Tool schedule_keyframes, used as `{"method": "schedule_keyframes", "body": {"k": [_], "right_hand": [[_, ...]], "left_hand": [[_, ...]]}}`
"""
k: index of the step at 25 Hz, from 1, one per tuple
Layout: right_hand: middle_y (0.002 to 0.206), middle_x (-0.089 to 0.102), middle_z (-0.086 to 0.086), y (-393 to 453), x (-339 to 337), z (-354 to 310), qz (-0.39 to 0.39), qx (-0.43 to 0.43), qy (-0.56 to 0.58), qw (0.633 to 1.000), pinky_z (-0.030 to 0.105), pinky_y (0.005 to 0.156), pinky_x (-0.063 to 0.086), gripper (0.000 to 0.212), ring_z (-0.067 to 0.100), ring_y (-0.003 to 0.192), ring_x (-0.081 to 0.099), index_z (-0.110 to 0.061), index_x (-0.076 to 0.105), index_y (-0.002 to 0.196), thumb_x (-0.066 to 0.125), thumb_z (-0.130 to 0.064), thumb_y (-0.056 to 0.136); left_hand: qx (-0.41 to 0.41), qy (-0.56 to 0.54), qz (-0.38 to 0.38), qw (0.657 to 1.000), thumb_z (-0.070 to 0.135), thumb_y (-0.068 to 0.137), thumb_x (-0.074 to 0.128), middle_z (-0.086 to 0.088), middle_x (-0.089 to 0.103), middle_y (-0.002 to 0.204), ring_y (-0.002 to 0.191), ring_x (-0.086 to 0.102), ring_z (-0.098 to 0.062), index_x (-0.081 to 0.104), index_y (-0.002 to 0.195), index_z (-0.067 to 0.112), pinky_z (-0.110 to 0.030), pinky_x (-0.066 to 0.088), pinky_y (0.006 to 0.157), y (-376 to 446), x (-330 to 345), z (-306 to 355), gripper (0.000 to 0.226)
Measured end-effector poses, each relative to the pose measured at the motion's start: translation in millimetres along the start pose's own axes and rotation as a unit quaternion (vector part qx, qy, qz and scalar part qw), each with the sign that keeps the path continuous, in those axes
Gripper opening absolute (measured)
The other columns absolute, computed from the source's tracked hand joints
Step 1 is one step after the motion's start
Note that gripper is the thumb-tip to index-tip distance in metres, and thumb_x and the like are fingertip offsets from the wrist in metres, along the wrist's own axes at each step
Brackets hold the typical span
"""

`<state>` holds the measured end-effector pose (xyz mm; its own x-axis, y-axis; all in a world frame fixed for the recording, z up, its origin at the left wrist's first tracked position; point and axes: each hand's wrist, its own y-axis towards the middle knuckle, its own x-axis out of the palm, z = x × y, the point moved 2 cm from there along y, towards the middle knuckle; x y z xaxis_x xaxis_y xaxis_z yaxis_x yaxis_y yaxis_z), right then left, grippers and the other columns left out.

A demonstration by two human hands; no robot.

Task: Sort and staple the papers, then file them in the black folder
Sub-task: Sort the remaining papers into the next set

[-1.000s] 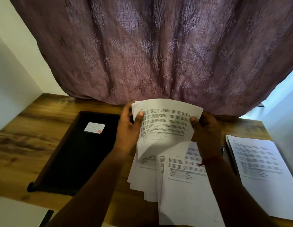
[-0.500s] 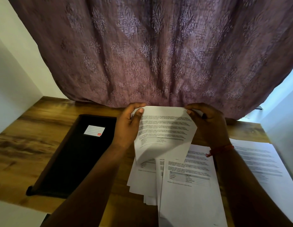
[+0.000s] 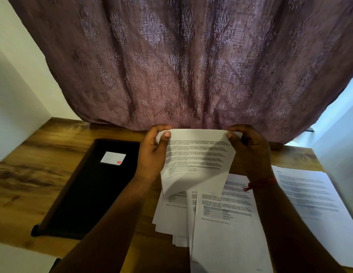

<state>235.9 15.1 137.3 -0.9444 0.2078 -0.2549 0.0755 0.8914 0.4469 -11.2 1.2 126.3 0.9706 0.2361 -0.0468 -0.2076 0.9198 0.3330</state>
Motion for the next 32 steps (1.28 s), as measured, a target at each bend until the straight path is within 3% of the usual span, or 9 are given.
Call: {"method": "schedule_keyframes", "body": {"k": [4,6,9,14,19,21,24,26,32], "right_hand": [[0.093,0.074,0.002,-13,7,12,0.058,0.070,0.134,0.987,0.038,0.072,0.059,0.025,0.021,0.089,0.072,-0.035,0.061,0.103,0.070,-0.018,0.087],[0.103,0.073,0.003,-23,17,25,0.038,0.112,0.140,0.983,0.047,0.081,0.058,0.025,0.024,0.096,0.070,-0.034,0.064,0.105,0.074,-0.036,0.083],[0.099,0.074,-0.005,-42,36,36,0.030,0.178,0.144,0.973,0.039,0.086,0.058,0.021,0.012,0.094,0.071,-0.028,0.069,0.099,0.077,-0.026,0.080],[0.091,0.071,-0.013,-42,41,26,0.056,0.186,0.157,0.968,0.013,0.069,0.054,0.018,-0.003,0.083,0.069,-0.032,0.066,0.090,0.074,-0.017,0.083],[0.086,0.071,-0.013,-59,55,28,0.058,0.224,0.178,0.957,0.016,0.062,0.055,0.015,0.003,0.084,0.070,-0.032,0.065,0.090,0.070,-0.019,0.087],[0.085,0.069,-0.015,-60,56,31,0.068,0.221,0.173,0.957,0.012,0.060,0.053,0.016,-0.003,0.079,0.069,-0.033,0.063,0.091,0.069,-0.019,0.088],[0.095,0.071,-0.008,-65,57,35,0.081,0.241,0.166,0.953,0.019,0.065,0.056,0.016,0.008,0.089,0.070,-0.030,0.064,0.099,0.071,-0.026,0.086],[0.093,0.071,-0.011,-65,58,35,0.083,0.239,0.170,0.952,0.017,0.065,0.055,0.014,0.004,0.087,0.070,-0.032,0.064,0.097,0.071,-0.024,0.086],[0.096,0.068,-0.012,-68,57,37,0.077,0.228,0.166,0.956,0.016,0.067,0.056,0.017,0.003,0.090,0.067,-0.034,0.062,0.094,0.069,-0.019,0.088]], "left_hand": [[-0.062,-0.050,0.020,0.997,0.026,0.098,0.057,0.011,0.071,0.097,0.088,0.069,0.000,0.053,0.120,0.028,-0.018,0.054,0.068,-11,8,-11,0.022],[-0.109,-0.065,0.013,0.992,0.039,0.095,0.060,0.010,0.073,0.103,0.096,0.070,-0.007,0.058,0.120,0.027,-0.032,0.058,0.080,-17,12,-25,0.028],[-0.173,-0.093,0.007,0.980,0.048,0.086,0.065,0.001,0.074,0.111,0.105,0.070,-0.021,0.066,0.117,0.022,-0.053,0.053,0.095,-24,16,-37,0.040],[-0.174,-0.125,0.009,0.977,0.032,0.093,0.061,0.004,0.075,0.106,0.099,0.071,-0.015,0.064,0.120,0.014,-0.032,0.058,0.080,-19,14,-33,0.032],[-0.176,-0.103,0.006,0.979,0.052,0.088,0.063,-0.001,0.072,0.115,0.107,0.069,-0.022,0.065,0.122,0.020,-0.052,0.053,0.096,-25,15,-40,0.047],[-0.174,-0.105,0.006,0.979,0.056,0.085,0.064,-0.001,0.072,0.117,0.110,0.068,-0.023,0.065,0.123,0.022,-0.051,0.053,0.096,-28,16,-42,0.051],[-0.180,-0.109,0.011,0.978,0.049,0.089,0.062,0.001,0.072,0.116,0.109,0.068,-0.022,0.066,0.120,0.026,-0.053,0.052,0.097,-33,17,-46,0.039],[-0.176,-0.110,0.013,0.978,0.048,0.089,0.061,0.002,0.071,0.118,0.110,0.067,-0.021,0.065,0.121,0.027,-0.051,0.052,0.097,-35,18,-48,0.039],[-0.158,-0.089,-0.003,0.983,0.047,0.091,0.058,0.008,0.072,0.116,0.111,0.067,-0.016,0.070,0.106,0.046,-0.045,0.053,0.097,-36,16,-55,0.018]]}}
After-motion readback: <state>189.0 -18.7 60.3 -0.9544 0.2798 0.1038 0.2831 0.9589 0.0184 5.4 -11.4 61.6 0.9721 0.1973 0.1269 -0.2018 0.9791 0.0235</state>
